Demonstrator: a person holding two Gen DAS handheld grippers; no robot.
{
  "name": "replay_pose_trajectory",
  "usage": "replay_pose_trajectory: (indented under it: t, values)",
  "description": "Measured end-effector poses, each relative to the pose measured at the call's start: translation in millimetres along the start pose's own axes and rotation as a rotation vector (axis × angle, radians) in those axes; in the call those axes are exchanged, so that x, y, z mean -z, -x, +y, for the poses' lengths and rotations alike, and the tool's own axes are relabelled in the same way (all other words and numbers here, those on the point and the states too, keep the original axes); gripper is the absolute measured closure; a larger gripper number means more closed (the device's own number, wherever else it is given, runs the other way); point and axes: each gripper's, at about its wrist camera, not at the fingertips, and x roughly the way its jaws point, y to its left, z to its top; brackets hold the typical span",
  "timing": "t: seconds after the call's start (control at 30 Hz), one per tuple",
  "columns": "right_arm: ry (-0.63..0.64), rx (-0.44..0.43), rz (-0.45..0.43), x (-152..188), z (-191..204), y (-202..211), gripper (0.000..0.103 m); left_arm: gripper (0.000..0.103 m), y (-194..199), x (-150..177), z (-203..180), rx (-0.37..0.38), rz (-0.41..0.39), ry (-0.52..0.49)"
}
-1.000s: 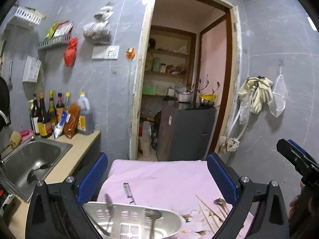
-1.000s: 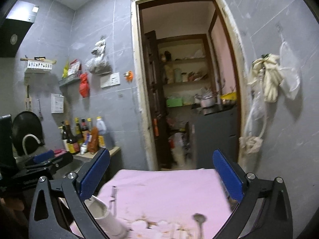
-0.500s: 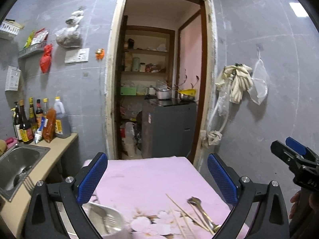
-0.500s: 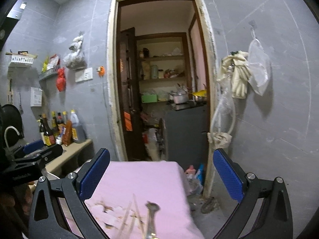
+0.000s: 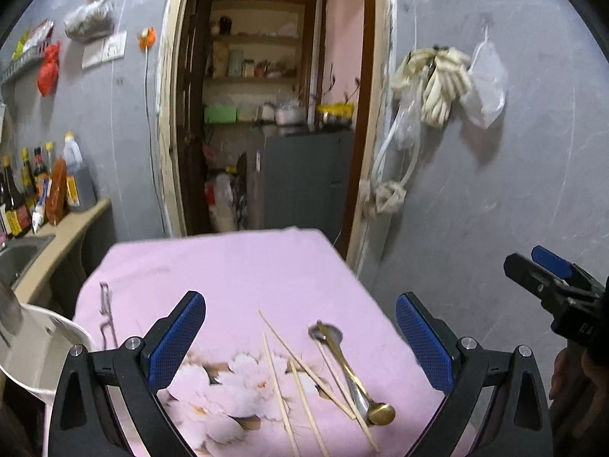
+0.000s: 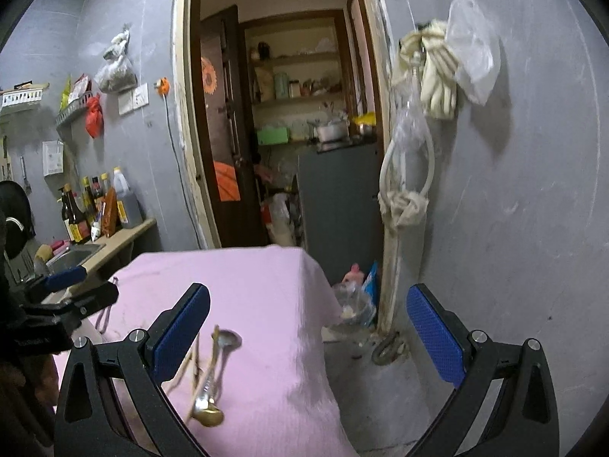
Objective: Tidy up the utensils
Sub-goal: 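Lower the left tool onto a wooden chopstick and close on it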
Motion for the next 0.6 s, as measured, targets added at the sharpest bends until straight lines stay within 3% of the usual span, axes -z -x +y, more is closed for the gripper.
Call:
replay_pose_trajectory:
  t: [0.2,0.33,0.6]
  values:
    - [-0.052,-0.084,0.057,27.0,-2.8,-45.9,0.004,0.012,-37.6,25.3,0.9,-0.088,0.083,0.002]
    - [-0.056,-0.152,0.114,42.1,7.3,-75.7,0.023,0.022,-63.6,37.7,12.3,-0.128,0.169,0.037]
    - [-0.017,-0.282,0.284,67.3,37.5,-132.2,0.042,0.037,-102.8,55.5,30.7,-0.113,0.351,0.072]
